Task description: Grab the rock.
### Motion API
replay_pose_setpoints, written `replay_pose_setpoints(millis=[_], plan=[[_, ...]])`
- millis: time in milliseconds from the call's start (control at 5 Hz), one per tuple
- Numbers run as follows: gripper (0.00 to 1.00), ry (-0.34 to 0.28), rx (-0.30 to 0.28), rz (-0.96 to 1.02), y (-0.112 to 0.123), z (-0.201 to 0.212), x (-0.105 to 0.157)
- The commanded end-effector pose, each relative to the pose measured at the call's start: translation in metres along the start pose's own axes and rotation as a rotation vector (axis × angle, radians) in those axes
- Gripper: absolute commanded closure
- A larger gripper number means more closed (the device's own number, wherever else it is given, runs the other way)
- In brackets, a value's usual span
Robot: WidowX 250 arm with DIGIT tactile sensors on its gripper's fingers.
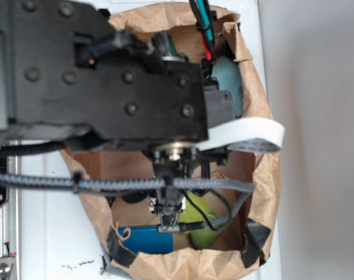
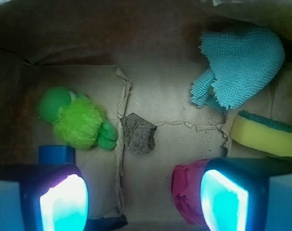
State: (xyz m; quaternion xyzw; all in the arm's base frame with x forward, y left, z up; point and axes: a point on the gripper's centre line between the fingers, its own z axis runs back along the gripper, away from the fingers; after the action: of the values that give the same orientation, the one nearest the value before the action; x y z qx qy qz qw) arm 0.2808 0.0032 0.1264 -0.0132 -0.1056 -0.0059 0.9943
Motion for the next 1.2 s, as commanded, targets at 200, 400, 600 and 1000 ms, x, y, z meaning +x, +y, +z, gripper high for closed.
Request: replay_pose_setpoints(millis=[200,400,600,1000], plan=[[0.00,-0.067,-0.022,-0.386,-0.005,-0.025,0.005],[0.00,-0.076,0.010,-0.433,-0.010,-0.037,0.007],[0.00,-0.081,0.028,-0.434,-0.011,-0.044,0.016],[0.00,-0.071,0.064,-0.446,-0.012,-0.059,0.017]])
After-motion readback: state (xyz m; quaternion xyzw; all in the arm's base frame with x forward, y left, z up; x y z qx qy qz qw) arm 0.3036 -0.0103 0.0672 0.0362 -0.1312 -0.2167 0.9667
